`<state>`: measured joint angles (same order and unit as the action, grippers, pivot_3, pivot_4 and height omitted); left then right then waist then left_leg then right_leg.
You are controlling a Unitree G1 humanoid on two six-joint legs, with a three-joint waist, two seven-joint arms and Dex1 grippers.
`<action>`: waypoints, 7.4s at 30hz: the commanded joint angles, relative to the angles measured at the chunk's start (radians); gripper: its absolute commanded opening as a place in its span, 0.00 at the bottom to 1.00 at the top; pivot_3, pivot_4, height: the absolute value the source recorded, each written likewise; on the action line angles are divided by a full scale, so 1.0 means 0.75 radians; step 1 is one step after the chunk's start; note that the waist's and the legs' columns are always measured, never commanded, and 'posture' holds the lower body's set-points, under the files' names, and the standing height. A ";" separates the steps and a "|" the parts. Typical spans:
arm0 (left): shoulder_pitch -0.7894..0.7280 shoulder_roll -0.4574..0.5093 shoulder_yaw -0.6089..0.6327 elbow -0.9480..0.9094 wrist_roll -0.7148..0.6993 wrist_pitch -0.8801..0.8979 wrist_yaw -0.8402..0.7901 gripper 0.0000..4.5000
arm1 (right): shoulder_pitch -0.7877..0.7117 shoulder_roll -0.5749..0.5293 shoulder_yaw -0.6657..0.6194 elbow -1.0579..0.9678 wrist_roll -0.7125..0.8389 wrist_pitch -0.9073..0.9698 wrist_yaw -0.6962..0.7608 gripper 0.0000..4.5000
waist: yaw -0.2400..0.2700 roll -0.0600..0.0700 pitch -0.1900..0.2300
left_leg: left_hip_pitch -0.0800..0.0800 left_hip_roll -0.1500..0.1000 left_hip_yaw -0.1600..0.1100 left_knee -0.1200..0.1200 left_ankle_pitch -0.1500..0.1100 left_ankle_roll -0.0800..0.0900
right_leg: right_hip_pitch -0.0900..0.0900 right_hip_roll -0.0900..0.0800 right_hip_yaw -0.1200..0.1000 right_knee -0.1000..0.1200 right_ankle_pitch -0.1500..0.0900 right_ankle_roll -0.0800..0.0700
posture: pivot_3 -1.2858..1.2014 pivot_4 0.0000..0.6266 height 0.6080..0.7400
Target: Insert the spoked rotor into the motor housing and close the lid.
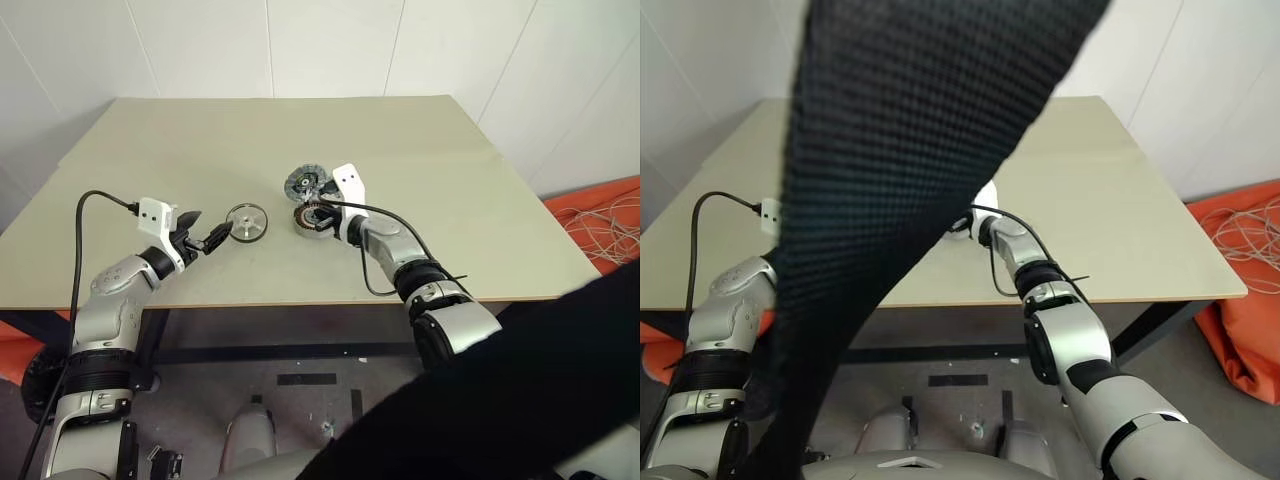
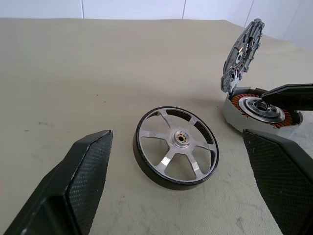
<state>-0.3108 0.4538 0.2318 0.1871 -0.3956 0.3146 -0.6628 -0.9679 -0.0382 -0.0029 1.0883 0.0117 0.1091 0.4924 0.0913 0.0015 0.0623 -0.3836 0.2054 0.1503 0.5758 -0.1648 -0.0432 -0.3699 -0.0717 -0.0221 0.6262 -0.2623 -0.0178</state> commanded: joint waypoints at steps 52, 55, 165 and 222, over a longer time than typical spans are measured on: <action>-0.119 0.011 0.205 0.129 -0.193 0.340 0.156 1.00 | 0.255 -0.158 -0.034 -0.907 0.141 0.409 0.036 0.00 | 0.006 0.000 0.000 | -0.002 0.000 0.000 -0.002 0.001 -0.002 | -0.001 0.001 0.000 -0.003 0.001 0.000 | 0.52 0.00 1.00; -0.164 -0.032 0.248 0.178 -0.225 0.373 0.245 1.00 | 0.257 -0.158 -0.031 -0.909 0.140 0.411 0.024 0.00 | 0.006 0.000 0.000 | -0.002 0.000 0.000 -0.002 0.001 -0.002 | -0.001 0.001 0.000 -0.003 0.001 0.000 | 0.52 0.00 1.00; -0.683 -0.503 0.400 0.799 -0.758 0.827 0.306 0.09 | 0.268 -0.191 -0.031 -0.851 0.129 0.344 -0.056 0.00 | 0.018 -0.002 0.001 | -0.002 -0.003 -0.001 -0.002 0.002 -0.003 | 0.003 -0.002 -0.002 -0.006 0.004 0.005 | 0.52 0.00 1.00; -0.918 -0.530 0.469 1.317 -0.509 0.537 0.150 0.09 | 0.675 -0.561 0.066 -1.496 0.323 0.772 0.323 0.00 | 0.081 -0.003 0.002 | 0.001 -0.004 -0.002 -0.002 0.001 0.001 | 0.008 -0.004 -0.003 -0.008 0.005 0.006 | 0.52 0.00 1.00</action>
<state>-0.9548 0.0568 0.5715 1.1777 -0.7757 0.7272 -0.5302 -0.4533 -0.4595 0.0520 0.0216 0.2376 0.7011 0.7387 0.1519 -0.0006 0.0637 -0.3826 0.2025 0.1490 0.5744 -0.1641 -0.0423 -0.3638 -0.0746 -0.0244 0.6199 -0.2586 -0.0130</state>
